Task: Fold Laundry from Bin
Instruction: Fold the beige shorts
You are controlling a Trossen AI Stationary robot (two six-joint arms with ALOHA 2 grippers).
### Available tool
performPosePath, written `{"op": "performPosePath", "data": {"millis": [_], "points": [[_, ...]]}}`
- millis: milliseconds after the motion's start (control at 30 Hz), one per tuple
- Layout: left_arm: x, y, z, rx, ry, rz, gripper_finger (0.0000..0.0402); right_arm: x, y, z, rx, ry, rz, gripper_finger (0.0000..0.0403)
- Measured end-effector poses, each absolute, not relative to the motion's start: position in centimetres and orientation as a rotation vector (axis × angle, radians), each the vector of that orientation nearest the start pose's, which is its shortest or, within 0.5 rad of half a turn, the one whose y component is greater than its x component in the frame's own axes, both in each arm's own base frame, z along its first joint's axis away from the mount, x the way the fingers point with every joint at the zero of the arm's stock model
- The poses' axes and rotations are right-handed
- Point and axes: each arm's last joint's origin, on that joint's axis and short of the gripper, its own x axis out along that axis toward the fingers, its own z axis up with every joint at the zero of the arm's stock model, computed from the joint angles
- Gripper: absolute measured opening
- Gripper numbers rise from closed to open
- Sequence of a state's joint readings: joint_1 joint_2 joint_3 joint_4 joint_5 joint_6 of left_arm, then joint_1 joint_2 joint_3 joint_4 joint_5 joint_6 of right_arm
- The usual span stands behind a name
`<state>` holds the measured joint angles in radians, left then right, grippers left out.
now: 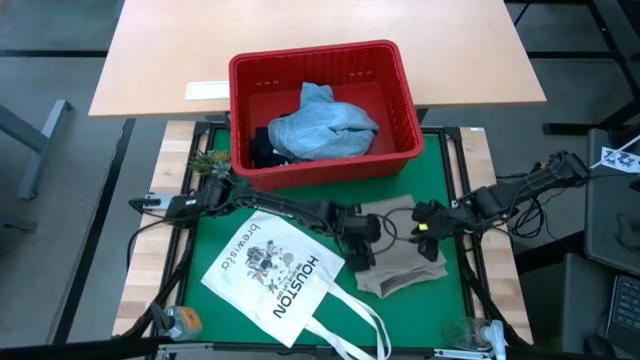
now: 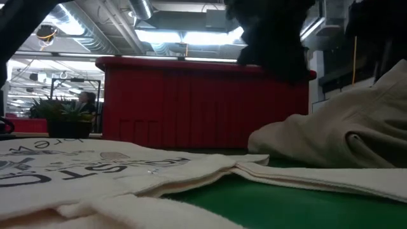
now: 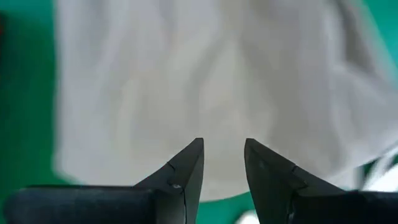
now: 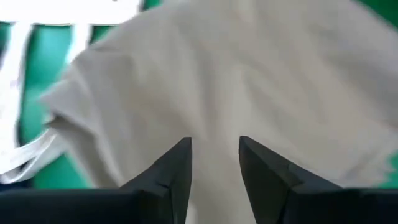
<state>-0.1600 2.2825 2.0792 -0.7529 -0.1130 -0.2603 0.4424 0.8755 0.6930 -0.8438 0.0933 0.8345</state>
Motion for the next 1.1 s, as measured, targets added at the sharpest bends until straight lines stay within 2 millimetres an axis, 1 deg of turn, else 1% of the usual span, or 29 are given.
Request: {"op": "performPosePath", "data": {"millis": [133,233,367,567,633,800,933,1033,1100], "points": [[50.2,-10.3,23.2,-0.133,0.839,0.031,0.0112,13.7,8.0,23.2,0.473,1.107,-0.082,0.0133],[50.8,-12.1,22.2,-0.127,0.793,0.0,0.0112,13.6,9.4,22.4,0.447,1.168,-0.074,0.0133],[51.3,-14.0,20.3,-0.112,0.771,-0.018,0.0112,13.4,11.0,21.0,0.387,1.265,-0.101,0.0133],[51.2,-16.3,16.5,-0.077,0.846,-0.049,0.0112,13.1,12.9,18.5,0.322,1.459,-0.162,0.0133],[51.1,-17.0,15.8,-0.071,0.86,-0.074,0.0112,13.0,13.5,17.8,0.315,1.524,-0.147,0.0133],[50.6,-18.1,15.6,-0.046,0.882,-0.126,0.0112,12.7,14.3,17.1,0.318,1.644,-0.112,0.0133],[50.5,-18.3,15.7,-0.019,0.878,-0.142,0.0112,12.6,14.2,17.1,0.336,1.67,-0.097,0.0133],[50.6,-18.0,16.0,-0.025,0.873,-0.139,0.0112,12.6,14.2,17.7,0.339,1.667,-0.093,0.0133],[50.6,-17.6,16.7,-0.029,0.863,-0.136,0.0112,12.7,14.4,18.7,0.35,1.655,-0.076,0.0133]]}}
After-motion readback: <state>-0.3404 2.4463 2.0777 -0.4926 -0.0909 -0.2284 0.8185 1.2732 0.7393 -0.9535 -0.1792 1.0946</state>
